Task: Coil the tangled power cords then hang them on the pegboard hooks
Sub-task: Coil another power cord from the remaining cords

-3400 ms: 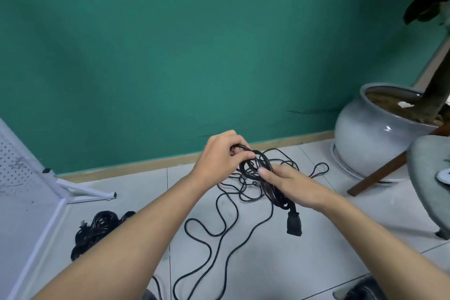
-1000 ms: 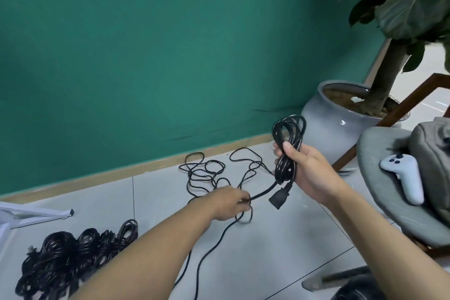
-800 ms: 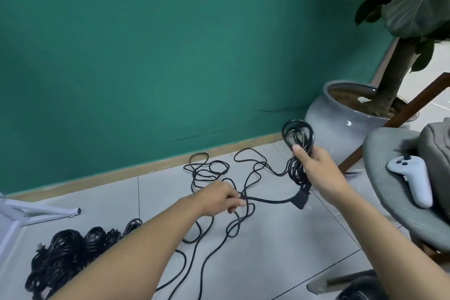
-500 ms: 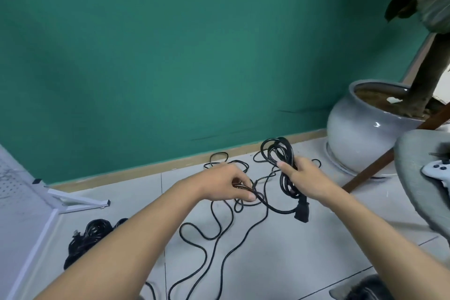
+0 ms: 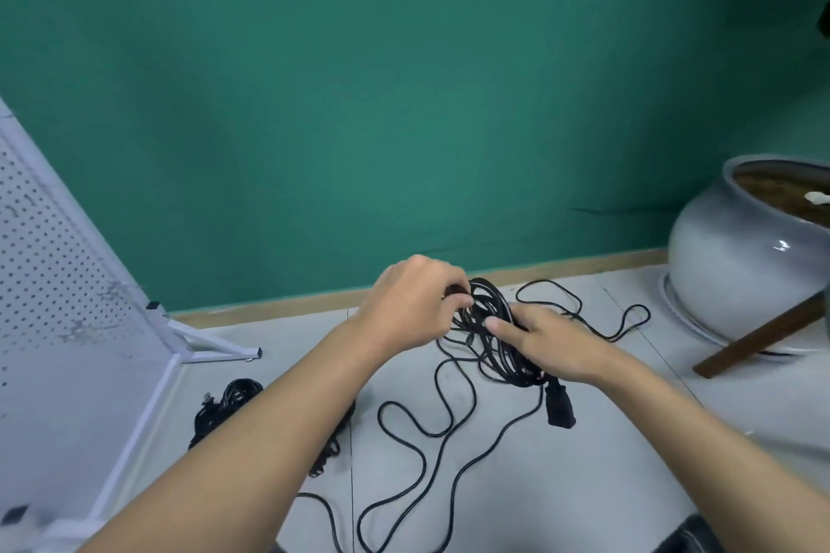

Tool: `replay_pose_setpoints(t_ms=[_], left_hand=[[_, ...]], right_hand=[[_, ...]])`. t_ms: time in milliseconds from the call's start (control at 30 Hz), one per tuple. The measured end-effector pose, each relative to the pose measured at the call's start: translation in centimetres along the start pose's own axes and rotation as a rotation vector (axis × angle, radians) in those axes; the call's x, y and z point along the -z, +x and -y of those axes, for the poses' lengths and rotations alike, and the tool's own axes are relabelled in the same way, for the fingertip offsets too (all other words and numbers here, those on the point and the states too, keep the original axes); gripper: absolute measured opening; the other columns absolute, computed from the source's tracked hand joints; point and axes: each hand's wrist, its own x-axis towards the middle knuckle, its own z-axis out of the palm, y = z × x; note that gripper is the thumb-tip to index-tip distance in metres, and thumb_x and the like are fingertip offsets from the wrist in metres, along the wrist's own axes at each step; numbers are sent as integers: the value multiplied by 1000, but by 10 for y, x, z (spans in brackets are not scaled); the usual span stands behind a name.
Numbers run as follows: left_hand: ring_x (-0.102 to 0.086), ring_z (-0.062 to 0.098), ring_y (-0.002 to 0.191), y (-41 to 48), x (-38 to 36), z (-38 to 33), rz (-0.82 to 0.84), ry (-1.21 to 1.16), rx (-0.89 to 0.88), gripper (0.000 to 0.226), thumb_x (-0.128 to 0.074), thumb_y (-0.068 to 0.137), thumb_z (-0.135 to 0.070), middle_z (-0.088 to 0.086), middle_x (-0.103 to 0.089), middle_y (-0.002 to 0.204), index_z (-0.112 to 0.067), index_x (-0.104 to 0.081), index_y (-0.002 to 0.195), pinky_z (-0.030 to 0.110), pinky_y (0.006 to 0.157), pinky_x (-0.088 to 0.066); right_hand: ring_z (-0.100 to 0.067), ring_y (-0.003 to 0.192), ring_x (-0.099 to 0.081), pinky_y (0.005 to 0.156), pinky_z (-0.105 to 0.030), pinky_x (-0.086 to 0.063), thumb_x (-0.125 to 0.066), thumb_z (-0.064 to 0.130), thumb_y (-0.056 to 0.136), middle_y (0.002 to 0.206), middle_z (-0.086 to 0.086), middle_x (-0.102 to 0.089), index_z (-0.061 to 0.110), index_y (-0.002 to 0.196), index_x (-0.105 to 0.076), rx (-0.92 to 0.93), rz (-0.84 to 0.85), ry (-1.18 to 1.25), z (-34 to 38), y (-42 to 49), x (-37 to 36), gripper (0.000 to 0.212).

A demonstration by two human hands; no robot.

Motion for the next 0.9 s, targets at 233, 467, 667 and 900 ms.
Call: replay_pose_setpoints(t_ms=[233, 467, 667, 900], left_hand=[[-52, 1, 73, -2, -11, 15, -147, -305, 62, 27, -88, 78, -26, -12, -59, 79, -21, -63, 84, 26, 67, -45], [-60, 9, 79, -3, -14, 33, -201, -426, 210, 30, -88, 78, -38, -7, -66, 80, -20, -64, 80, 22, 75, -49], [-65, 1, 83, -4, -14, 41, -63, -602, 281, 17, -64, 101, -29, -9, -75, 90, -17, -74, 94, 14, 81, -47], [-73, 22, 70, 11, -17, 12, -171, -715, 328, 16, -68, 99, -20, 6, -76, 78, -11, -77, 89, 28, 69, -62]], right_hand=[[-9, 60, -37, 61, -29, -34, -51, 45, 106, 68, 9, -42, 22, 80, -45, 77, 179, -27, 12, 10, -15, 35], [-3, 56, -42, 56, -20, -35, -53, 32, 106, 70, 9, -50, 17, 87, -55, 96, 32, -44, 13, 15, -7, 25], [-13, 69, -50, 74, -37, -47, -52, 33, 106, 76, -1, -57, 15, 97, -61, 127, -11, 38, 0, 13, 3, 22], [1, 89, -61, 85, -26, -47, -54, 29, 106, 93, 25, -69, 30, 113, -64, 176, -230, 185, -14, 9, 14, 12]])
